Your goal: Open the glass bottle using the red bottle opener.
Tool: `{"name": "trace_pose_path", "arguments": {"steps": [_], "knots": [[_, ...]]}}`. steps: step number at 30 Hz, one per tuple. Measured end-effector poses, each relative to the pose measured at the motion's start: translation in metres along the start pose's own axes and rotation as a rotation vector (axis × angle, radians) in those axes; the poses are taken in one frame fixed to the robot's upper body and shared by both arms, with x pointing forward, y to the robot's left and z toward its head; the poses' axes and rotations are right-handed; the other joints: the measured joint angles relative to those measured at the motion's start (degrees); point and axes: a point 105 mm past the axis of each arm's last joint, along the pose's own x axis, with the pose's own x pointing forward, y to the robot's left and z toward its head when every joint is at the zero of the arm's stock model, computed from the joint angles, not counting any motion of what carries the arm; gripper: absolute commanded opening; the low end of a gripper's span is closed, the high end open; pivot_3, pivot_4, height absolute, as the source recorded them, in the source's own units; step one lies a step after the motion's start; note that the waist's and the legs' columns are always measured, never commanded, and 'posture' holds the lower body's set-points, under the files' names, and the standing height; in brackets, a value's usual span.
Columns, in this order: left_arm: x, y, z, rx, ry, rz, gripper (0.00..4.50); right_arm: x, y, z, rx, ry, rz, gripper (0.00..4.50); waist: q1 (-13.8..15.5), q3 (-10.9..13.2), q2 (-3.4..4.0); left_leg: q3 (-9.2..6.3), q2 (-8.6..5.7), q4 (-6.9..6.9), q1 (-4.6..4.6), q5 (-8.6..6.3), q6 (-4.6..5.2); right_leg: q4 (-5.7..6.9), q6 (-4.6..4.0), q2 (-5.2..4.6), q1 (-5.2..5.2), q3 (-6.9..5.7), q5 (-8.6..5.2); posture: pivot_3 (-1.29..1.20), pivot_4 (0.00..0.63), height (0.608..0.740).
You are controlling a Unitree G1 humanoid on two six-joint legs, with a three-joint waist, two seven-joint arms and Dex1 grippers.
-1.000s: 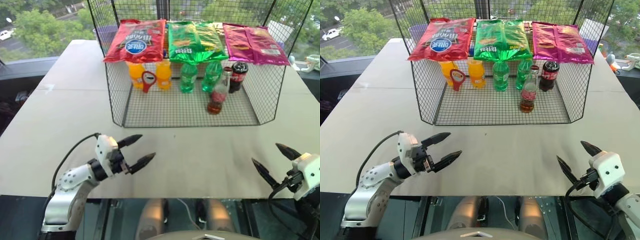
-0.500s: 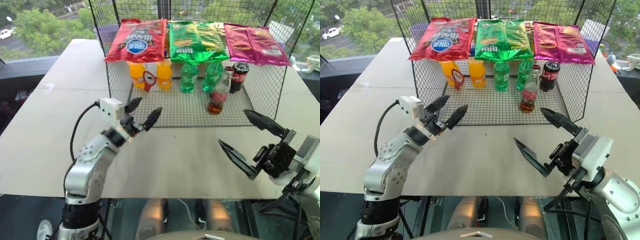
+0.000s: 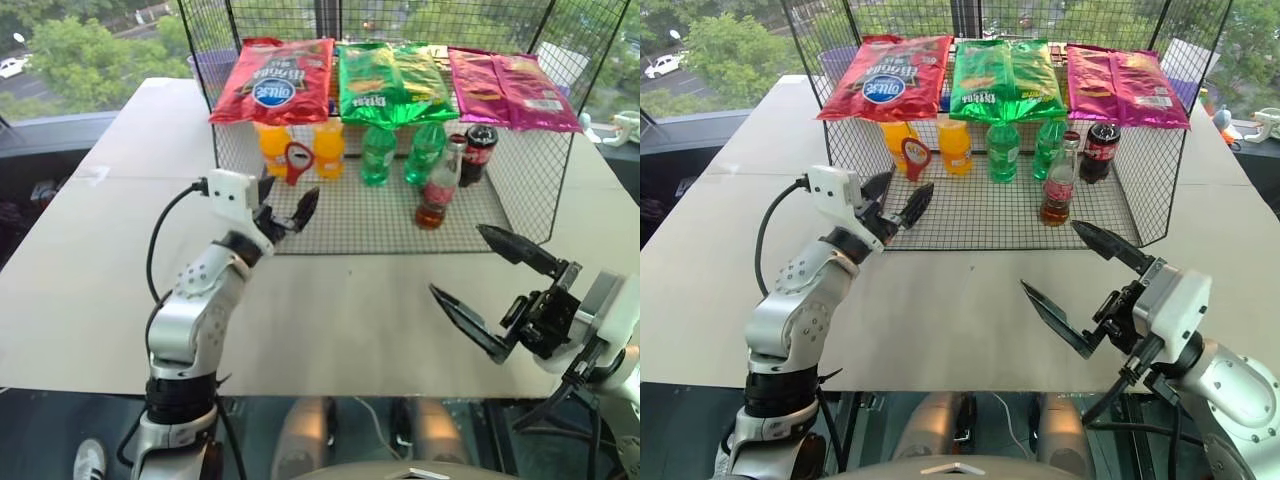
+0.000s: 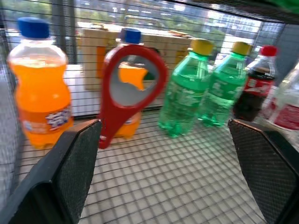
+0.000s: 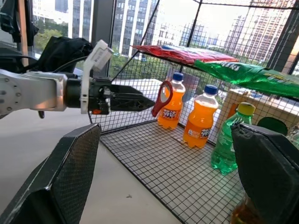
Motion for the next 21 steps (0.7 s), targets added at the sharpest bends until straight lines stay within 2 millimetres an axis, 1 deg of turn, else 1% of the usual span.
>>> {"name": "trace_pose_path", "arguments": {"steps": [4, 10, 11, 13, 17, 21], "knots": [[0.007, 0.008, 0.001, 0.028, 0.004, 0.045, 4.47, -0.003, 0.002, -0.001, 0.002, 0.005, -0.002, 4.50, 0.0, 0.0, -0.04, 0.00, -0.01, 0.00, -0.01, 0.00, 0.00, 0.00, 0.00, 0.00, 0.00, -0.01, 0.00, 0.00, 0.150, 0.740], [0.015, 0.012, 0.003, 0.050, -0.005, 0.069, 4.47, -0.006, 0.004, -0.004, -0.003, 0.016, -0.006, 4.50, 0.0, 0.0, -0.05, 0.00, -0.01, 0.01, 0.00, 0.00, 0.00, 0.00, 0.00, 0.00, 0.00, -0.01, 0.00, 0.00, 0.150, 0.740], [0.016, 0.012, 0.004, 0.052, -0.006, 0.072, 3.96, -0.006, 0.004, -0.004, -0.005, 0.016, -0.008, 4.50, 0.0, 0.0, -0.06, 0.00, 0.00, 0.00, 0.00, 0.00, 0.00, 0.00, 0.00, 0.00, 0.00, -0.01, 0.00, 0.00, 0.150, 0.740], [0.021, 0.011, 0.004, 0.048, -0.011, 0.072, 3.28, -0.007, 0.004, -0.005, -0.008, 0.023, -0.011, 4.50, 0.0, 0.0, -0.07, 0.00, -0.01, 0.00, -0.01, 0.00, 0.00, 0.00, 0.00, 0.00, 0.00, -0.01, 0.00, 0.00, 0.150, 0.740], [0.032, 0.013, 0.003, 0.060, -0.019, 0.084, 3.28, -0.011, 0.006, -0.008, -0.010, 0.037, -0.021, 4.50, 0.1, 0.0, -0.14, 0.00, -0.04, 0.01, -0.01, 0.00, 0.00, 0.00, 0.00, 0.01, 0.00, -0.02, 0.00, 0.00, 0.150, 0.740], [0.039, 0.010, 0.003, 0.073, -0.032, 0.072, 3.28, -0.013, 0.006, -0.010, -0.009, 0.048, -0.029, 4.50, 0.0, 0.0, -0.18, 0.01, -0.03, 0.01, -0.01, 0.00, 0.00, 0.00, 0.00, 0.01, 0.00, -0.01, 0.00, 0.00, 0.150, 0.740]]}}
